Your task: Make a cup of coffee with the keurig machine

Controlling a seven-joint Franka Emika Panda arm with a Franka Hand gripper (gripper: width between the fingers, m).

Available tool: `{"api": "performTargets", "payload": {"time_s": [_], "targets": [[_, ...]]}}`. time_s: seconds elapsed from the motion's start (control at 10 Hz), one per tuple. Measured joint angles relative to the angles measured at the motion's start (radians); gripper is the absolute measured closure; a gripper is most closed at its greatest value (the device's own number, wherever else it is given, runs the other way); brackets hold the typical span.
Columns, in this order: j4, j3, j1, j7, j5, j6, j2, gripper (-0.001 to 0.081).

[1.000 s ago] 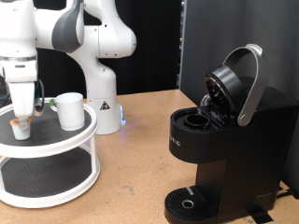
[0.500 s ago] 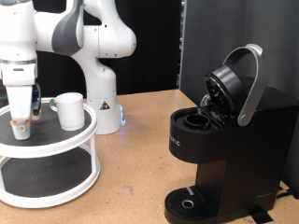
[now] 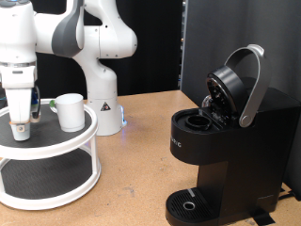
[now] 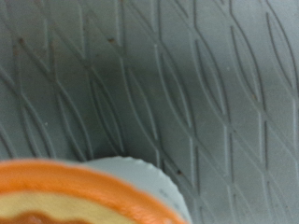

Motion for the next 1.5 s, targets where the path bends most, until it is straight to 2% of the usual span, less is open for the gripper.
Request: {"api": "performTargets", "payload": {"time_s": [0.2, 0.5, 0.8, 1.0, 1.3, 1.5], "targets": [[0.01, -0.002, 0.005, -0.026, 0.039, -0.025, -0.003, 0.035], [0.092, -0.001, 0.016, -0.111, 0.129, -0.227, -0.058, 0.035], [0.154, 0.006, 0.017, -0.159, 0.122, -0.366, -0.115, 0.0352], [0.151, 0.005, 0.02, -0.158, 0.142, -0.364, -0.113, 0.0352], [0.185, 0.032, 0.07, -0.107, 0.294, -0.437, -0.12, 0.0352], [0.21, 0.071, 0.098, -0.021, 0.376, -0.447, -0.122, 0.0352]]}}
